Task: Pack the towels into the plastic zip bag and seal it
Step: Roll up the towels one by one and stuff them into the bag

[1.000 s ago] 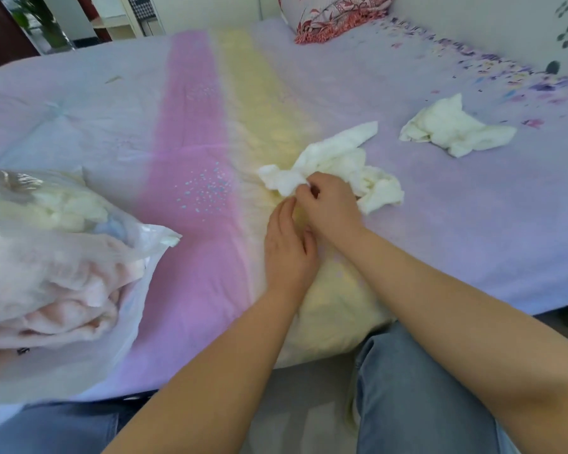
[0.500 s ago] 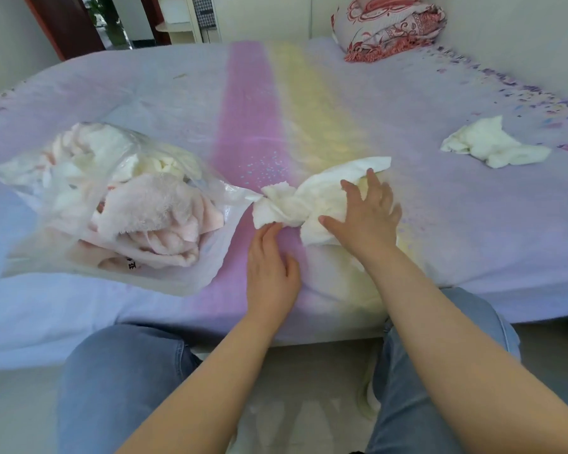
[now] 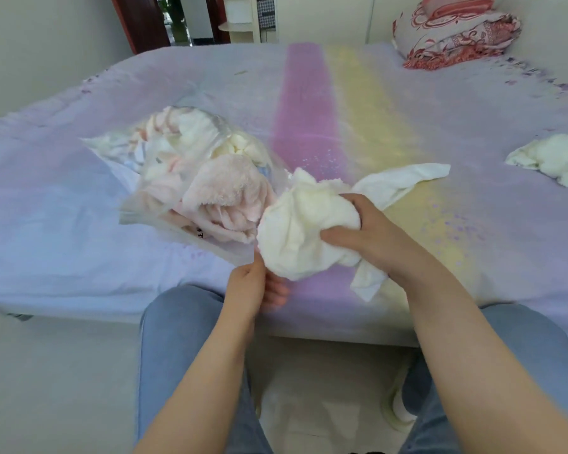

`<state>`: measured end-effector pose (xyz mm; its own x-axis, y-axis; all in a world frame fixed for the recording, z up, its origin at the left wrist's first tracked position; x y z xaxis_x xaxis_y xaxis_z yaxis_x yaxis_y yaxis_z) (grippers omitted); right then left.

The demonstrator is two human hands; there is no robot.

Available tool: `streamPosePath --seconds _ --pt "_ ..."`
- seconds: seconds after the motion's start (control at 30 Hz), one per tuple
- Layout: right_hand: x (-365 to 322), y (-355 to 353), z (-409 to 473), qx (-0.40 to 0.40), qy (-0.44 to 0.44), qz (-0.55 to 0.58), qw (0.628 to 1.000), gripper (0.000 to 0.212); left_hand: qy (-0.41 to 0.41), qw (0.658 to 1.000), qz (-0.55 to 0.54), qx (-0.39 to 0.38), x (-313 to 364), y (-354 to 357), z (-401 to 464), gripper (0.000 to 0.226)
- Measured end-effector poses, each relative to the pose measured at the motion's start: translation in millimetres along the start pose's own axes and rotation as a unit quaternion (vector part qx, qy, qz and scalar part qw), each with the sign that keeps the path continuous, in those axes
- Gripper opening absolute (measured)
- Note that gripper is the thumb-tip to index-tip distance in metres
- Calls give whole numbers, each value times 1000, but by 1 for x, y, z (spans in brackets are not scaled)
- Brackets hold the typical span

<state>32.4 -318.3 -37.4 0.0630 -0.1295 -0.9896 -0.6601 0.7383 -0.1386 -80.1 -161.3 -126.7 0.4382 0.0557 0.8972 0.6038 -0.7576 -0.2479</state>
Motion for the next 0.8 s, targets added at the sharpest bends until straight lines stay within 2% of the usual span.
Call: streamPosePath --seconds 0.03,0.1,0.17,0.2,0.27,0.33,0.4,0.47,0.53,0.63,0.67,0.77,0.8 --pt "-3 13 3 -21 2 -9 1000 54 -36 999 -15 -4 -4 -8 0 41" --pt "-10 37 12 -73 -8 -45 996 57 -92 992 -56 -68 -13 -20 -4 31" --pt "-11 60 22 -101 -15 -61 993 64 -95 985 -69 -126 -17 -26 -10 31" --pt "-12 72 27 -76 -30 -63 995 66 -80 989 -75 -101 -16 -30 -9 31" --pt "-18 94 34 43 -128 -74 988 60 -22 997 -58 40 -11 -42 -5 29" --pt "-26 116 40 126 -287 -115 943 47 58 988 -11 145 -2 -50 -5 28" --pt "-25 129 55 147 -364 -189 900 45 122 977 28 175 3 -50 -7 22" --pt "-22 136 77 132 -369 -300 870 43 139 973 35 183 3 -50 -9 22" --pt "-18 142 88 97 -325 -421 841 33 142 970 36 193 1 -53 -6 24" --pt "-11 145 83 44 -270 -537 798 33 150 967 51 198 1 -59 -3 24" --pt "-11 144 80 24 -252 -532 808 34 154 967 54 197 1 -59 -3 24" --pt "-15 141 75 -53 -200 -379 902 37 166 962 88 196 3 -59 -4 25" --pt "-17 142 75 -86 -186 -328 922 38 173 959 104 197 4 -61 -4 25"
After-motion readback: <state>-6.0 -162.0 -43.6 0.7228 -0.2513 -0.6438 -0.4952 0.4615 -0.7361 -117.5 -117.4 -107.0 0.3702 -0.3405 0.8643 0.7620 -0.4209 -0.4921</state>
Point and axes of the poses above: each hand's wrist, its own z-axis towards the middle knuckle, its own y-axis out of the palm, x = y × z, the point moved 3 cm from there along z, towards the middle knuckle, and after that the axes turned 10 degrees about z, right-handed, at the moved point
